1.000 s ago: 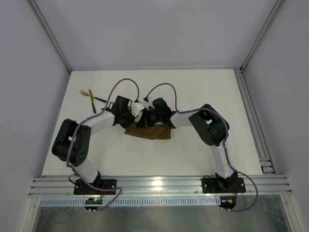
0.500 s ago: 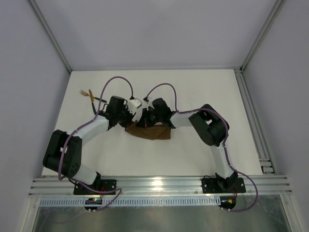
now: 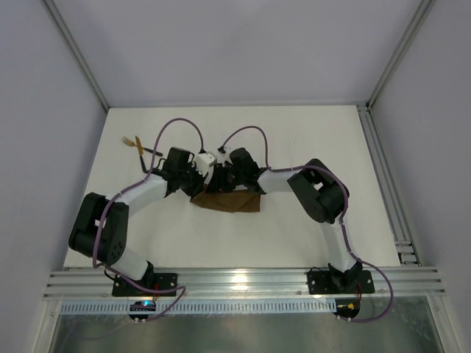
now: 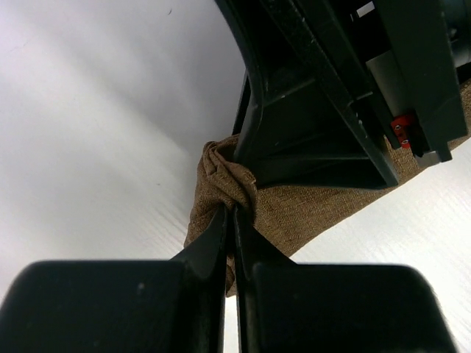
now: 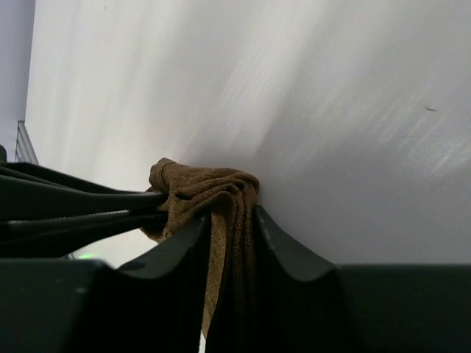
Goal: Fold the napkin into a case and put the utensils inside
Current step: Smooth out the smaller rectangle-folded napkin at the center of the board.
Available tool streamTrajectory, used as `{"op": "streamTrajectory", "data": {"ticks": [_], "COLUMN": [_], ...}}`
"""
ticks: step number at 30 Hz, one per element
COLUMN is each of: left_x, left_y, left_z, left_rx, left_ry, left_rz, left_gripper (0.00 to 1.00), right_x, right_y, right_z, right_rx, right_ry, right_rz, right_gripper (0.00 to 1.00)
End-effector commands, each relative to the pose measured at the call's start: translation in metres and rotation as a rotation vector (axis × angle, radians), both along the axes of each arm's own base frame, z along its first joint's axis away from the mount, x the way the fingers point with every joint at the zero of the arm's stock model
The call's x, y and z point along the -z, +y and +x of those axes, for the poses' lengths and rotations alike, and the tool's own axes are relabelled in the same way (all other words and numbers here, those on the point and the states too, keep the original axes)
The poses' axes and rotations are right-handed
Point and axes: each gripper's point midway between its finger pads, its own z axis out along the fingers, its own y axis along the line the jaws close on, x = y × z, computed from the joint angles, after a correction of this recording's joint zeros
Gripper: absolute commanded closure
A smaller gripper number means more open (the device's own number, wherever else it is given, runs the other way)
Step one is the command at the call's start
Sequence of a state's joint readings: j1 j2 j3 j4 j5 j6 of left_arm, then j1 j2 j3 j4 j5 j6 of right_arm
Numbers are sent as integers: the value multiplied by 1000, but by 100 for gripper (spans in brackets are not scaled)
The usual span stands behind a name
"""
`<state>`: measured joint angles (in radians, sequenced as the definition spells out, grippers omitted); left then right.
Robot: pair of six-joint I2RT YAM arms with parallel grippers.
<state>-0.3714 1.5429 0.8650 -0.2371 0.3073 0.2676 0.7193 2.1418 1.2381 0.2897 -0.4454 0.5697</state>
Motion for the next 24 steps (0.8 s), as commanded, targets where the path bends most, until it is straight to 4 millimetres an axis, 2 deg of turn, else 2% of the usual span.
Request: {"op": "streamTrajectory", "data": {"ticks": [1, 6, 10, 12, 13, 14, 18, 19, 24], "left_x": [0, 2, 1, 0, 0, 0, -7, -9, -6], "left_y": [-11, -9, -3, 1, 3, 7, 26, 25, 21], "left_z": [-6, -10, -2, 4, 7, 10, 26, 27, 14], "left_rx": [28, 33, -12, -52, -76, -108, -237, -246, -196], "left_ry": [40, 55, 37, 29, 24, 18, 37, 50, 98], "left_rz": [-51, -41, -14, -5, 1, 12, -48, -71, -89], "left_gripper": [100, 98, 98, 100, 100, 100, 100, 100, 100], "right_x": [6, 1, 20, 26, 31, 34, 44, 46, 60], "right_y": [-3, 1, 0, 0, -2, -4, -15, -18, -25], "right_z": [2, 10, 4, 2, 0, -1, -5, -6, -7], "right_rx": [68, 111, 109, 114, 122, 127, 159, 164, 179], "right_ry": [21, 22, 70, 89, 107, 112, 114, 115, 112], "right_rz": [-44, -32, -74, -78, -89, -100, -140, -155, -214], "right_gripper": [63, 63, 66, 78, 94, 97, 97, 97, 97]}}
